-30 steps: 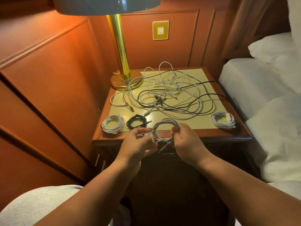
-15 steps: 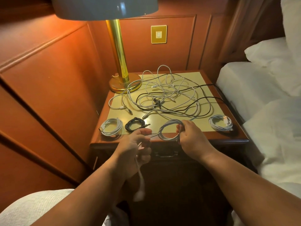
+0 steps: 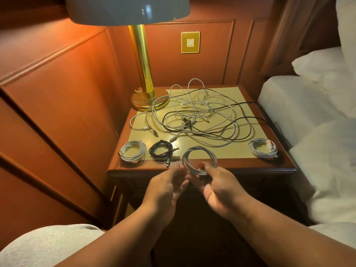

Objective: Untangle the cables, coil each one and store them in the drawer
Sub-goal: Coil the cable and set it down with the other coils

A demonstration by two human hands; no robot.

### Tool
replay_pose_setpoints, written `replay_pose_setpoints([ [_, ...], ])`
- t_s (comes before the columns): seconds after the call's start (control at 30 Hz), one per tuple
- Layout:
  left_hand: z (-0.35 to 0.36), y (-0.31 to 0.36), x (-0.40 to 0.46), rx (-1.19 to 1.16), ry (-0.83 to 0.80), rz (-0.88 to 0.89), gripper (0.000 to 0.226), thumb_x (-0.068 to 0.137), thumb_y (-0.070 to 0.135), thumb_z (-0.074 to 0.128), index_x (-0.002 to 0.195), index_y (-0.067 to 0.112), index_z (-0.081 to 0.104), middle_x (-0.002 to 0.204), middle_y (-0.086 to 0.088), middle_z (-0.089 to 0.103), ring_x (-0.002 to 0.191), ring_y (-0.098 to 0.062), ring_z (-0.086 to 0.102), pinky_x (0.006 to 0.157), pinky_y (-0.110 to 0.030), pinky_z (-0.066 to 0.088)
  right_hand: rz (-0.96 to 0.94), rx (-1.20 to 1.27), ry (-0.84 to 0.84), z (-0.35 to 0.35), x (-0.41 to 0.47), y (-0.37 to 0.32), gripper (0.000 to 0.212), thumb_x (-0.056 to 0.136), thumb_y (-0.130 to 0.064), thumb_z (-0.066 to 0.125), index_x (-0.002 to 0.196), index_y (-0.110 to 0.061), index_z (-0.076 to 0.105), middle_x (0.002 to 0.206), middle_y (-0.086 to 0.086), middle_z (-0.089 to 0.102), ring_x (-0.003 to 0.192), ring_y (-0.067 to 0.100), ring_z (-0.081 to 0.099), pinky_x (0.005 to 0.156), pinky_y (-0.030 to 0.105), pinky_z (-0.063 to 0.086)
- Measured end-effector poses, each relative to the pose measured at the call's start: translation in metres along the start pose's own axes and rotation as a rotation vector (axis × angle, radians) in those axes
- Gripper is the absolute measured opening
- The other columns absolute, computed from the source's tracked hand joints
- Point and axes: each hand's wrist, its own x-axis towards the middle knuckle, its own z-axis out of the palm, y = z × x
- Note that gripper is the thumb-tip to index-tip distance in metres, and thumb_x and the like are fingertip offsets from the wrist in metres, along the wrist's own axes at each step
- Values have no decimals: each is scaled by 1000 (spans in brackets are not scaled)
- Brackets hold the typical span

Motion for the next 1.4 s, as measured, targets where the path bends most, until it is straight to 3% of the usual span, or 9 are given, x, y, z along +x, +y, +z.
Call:
replay_pose_setpoints([
  [0.13,1,-5,-6,144,-63,125,29,79,33,72,101,16,80,109,0,76,108,-12,69,91,-31,49,-38,-292,-57,1,0,5,32,107,-20,39,112,-7,67,112,12,71,110,26,65,91,39,55],
  [0.3,-4,-6,1,132,30,126,15,87,20,70,79,26,82,91,-4,78,87,-14,74,70,-24,53,-140,-553,-31,6,-2,12,20,103,-14,48,107,-20,67,99,3,73,98,23,68,76,30,56],
  [0.37,-7,-7,5,114,43,118,13,85,20,70,79,23,82,89,-5,77,83,-13,73,67,-23,52,-117,-558,-3,4,2,11,16,100,-11,54,110,-17,65,104,8,71,97,25,67,72,29,54],
  [0.53,-7,-2,9,18,-23,58,28,80,30,68,96,8,73,95,-10,76,92,-19,72,81,-33,48,49,-302,41,3,12,3,16,97,-10,59,109,-1,64,103,16,70,94,25,65,75,30,56],
  [0.7,-6,4,13,-82,-126,-66,23,95,26,58,95,8,71,98,-10,73,90,-18,69,87,-40,45,80,-162,55,5,13,-4,19,97,-12,59,111,-2,67,101,15,71,92,24,65,76,30,55],
  [0.87,-5,5,12,31,-136,-38,38,102,24,42,118,-4,61,114,-23,65,100,-24,63,91,-41,45,69,-155,54,1,12,1,20,97,-11,59,114,-2,64,110,19,71,105,30,68,83,35,58],
  [1.03,1,3,7,249,-147,33,30,106,22,40,110,14,69,105,-3,75,101,-20,68,88,-38,52,-113,-356,-13,-1,9,6,18,94,-15,63,109,-5,64,106,13,72,98,24,71,79,31,57],
  [1.27,0,1,8,293,-78,40,30,108,20,36,103,15,65,87,1,75,75,-9,70,71,-27,52,-308,-633,21,-1,6,12,8,95,-17,63,97,-9,64,93,5,72,85,13,71,66,18,55],
  [1.4,-3,8,10,440,-167,-12,32,107,14,32,115,20,62,103,-6,68,86,-15,64,76,-30,52,-331,-706,62,-3,11,8,12,97,-21,62,97,-9,64,92,9,72,86,21,71,62,18,53],
])
